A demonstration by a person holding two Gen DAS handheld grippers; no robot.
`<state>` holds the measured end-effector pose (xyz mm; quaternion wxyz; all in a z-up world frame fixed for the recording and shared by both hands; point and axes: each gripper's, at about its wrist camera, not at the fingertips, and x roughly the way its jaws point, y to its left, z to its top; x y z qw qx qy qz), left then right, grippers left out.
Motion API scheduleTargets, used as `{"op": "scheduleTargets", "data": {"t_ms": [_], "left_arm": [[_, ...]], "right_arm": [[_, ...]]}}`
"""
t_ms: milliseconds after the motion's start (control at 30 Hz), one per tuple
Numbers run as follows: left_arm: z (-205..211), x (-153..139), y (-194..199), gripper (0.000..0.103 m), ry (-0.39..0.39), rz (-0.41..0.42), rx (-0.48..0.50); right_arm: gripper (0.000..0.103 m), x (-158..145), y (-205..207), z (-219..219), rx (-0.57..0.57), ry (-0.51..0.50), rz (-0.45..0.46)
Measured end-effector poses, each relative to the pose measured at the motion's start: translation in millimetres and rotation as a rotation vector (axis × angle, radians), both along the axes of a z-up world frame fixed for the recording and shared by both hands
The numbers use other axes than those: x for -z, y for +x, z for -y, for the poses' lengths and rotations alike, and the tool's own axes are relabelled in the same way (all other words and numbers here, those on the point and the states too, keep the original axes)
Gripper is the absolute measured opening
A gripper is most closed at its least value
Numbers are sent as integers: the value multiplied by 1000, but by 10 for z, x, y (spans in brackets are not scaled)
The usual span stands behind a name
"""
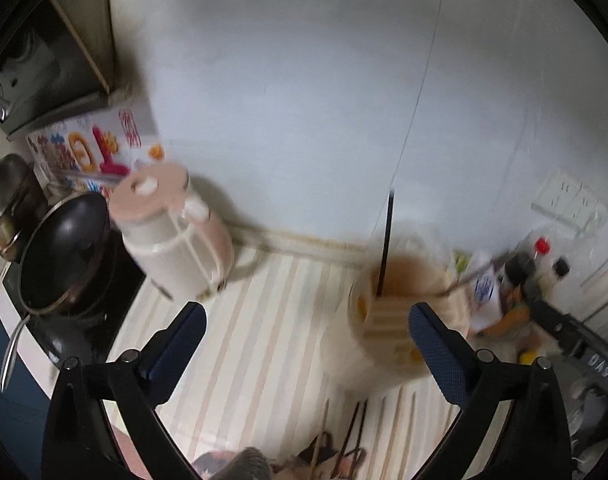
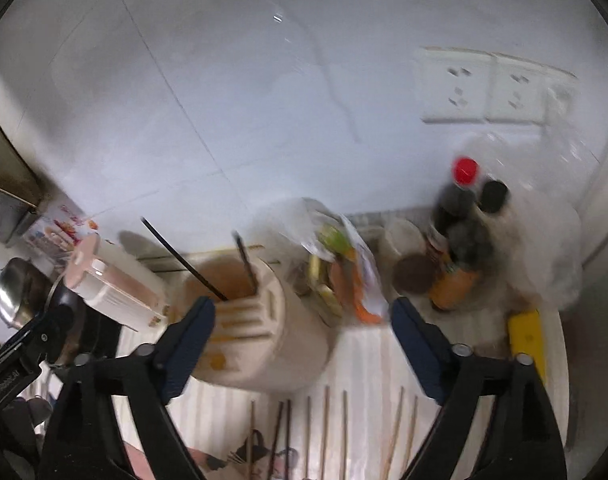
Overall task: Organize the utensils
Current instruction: 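Lower both chopsticks into the holder and open both tools, then grasp a wooden chopstick with the left tool while the right tool grasps another wooden one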
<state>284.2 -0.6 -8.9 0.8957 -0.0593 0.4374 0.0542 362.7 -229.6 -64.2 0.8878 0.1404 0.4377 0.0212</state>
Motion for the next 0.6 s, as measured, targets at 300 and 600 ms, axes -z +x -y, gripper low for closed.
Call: {"op": "scheduleTargets", "data": {"t_ms": [300,600], "left_arm": [[107,997,-250,103,188,-186,-13],[227,1887,-364,103,191,-359,47]], "right_arm": [[88,816,-380,-38,22,-36,-141],[65,1799,-582,-85,19,-44,-329]]}}
